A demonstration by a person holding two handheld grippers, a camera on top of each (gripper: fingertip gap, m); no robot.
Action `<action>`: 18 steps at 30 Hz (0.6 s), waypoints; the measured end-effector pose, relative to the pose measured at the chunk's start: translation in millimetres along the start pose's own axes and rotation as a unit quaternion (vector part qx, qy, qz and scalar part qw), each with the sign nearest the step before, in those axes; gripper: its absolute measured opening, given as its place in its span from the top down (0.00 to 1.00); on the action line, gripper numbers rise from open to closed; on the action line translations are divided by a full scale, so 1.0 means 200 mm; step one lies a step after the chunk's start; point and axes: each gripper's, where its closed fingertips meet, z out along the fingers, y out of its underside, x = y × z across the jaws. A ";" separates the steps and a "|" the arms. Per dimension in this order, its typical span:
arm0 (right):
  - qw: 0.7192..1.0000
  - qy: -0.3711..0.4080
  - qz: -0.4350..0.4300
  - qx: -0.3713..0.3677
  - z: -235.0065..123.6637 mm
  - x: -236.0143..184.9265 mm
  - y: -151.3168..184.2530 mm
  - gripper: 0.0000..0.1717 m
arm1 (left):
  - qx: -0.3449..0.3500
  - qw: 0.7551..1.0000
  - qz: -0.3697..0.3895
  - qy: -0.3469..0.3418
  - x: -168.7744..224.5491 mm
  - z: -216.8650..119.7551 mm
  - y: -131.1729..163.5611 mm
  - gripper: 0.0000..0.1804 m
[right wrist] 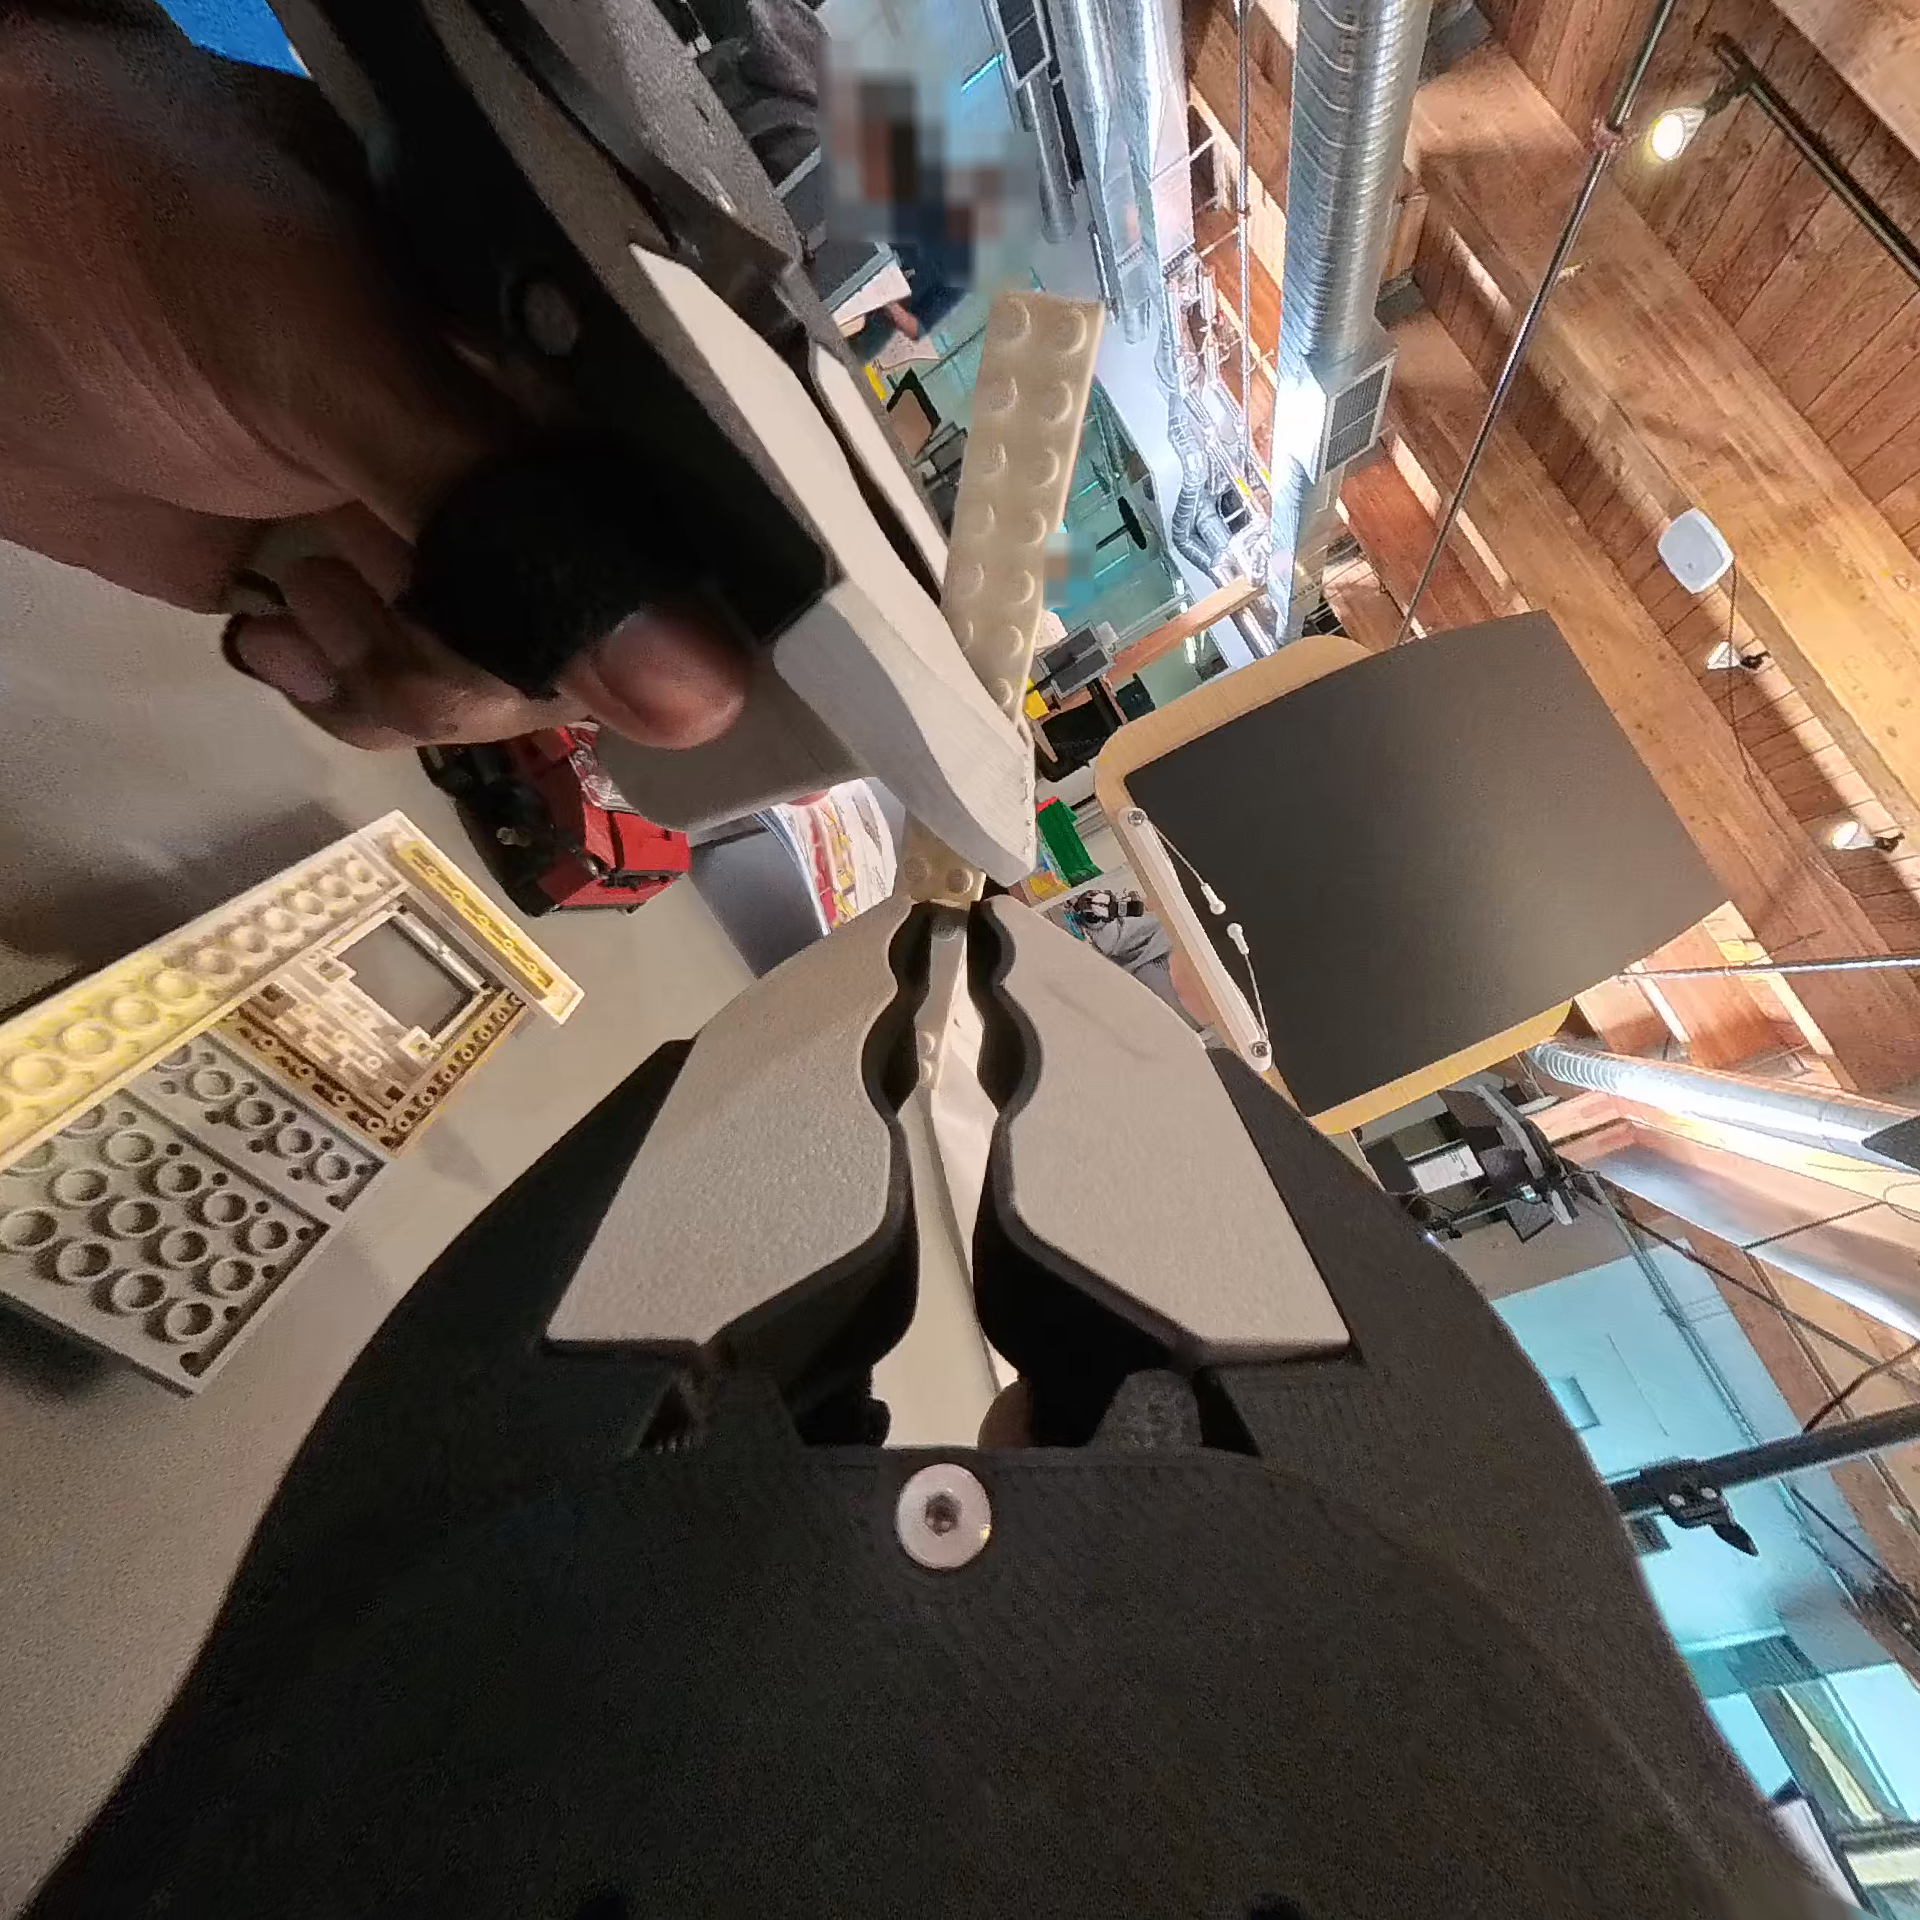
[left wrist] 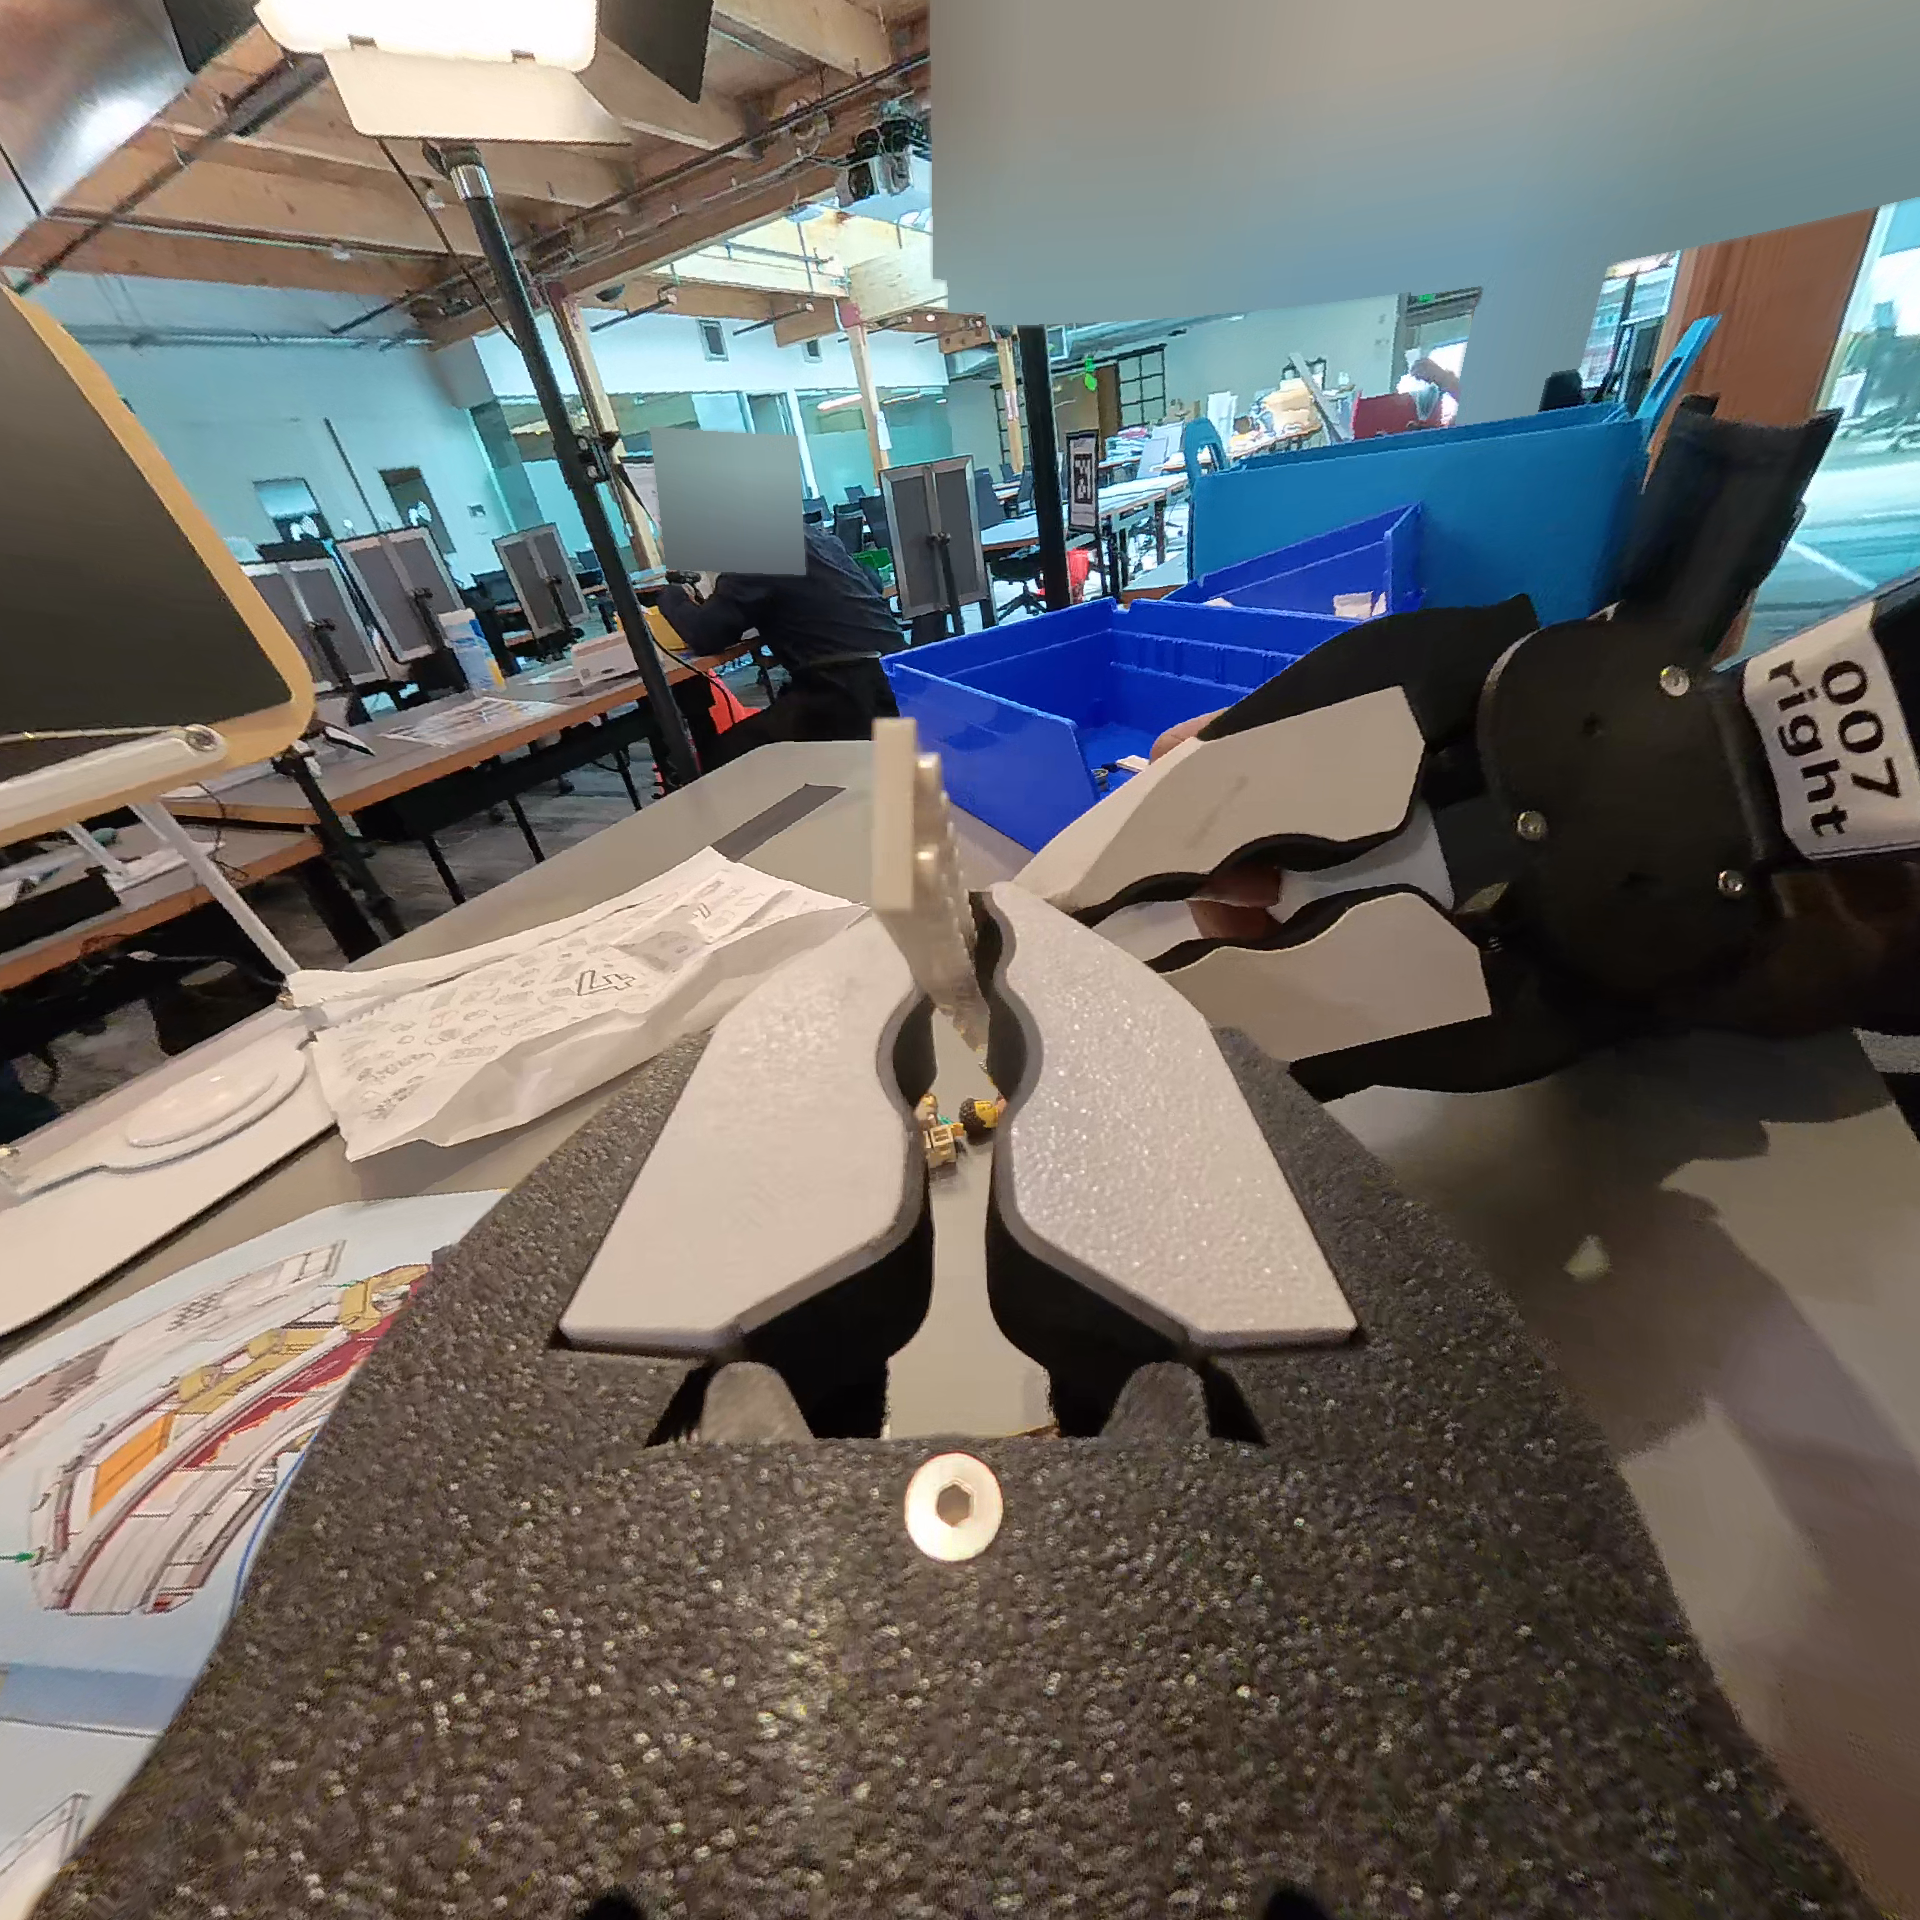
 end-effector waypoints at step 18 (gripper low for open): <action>0.999 0.007 -0.004 0.039 -0.04 0.04 -0.02 0.96 | 0.023 0.996 -0.047 -0.066 -0.24 -0.09 -0.05 0.97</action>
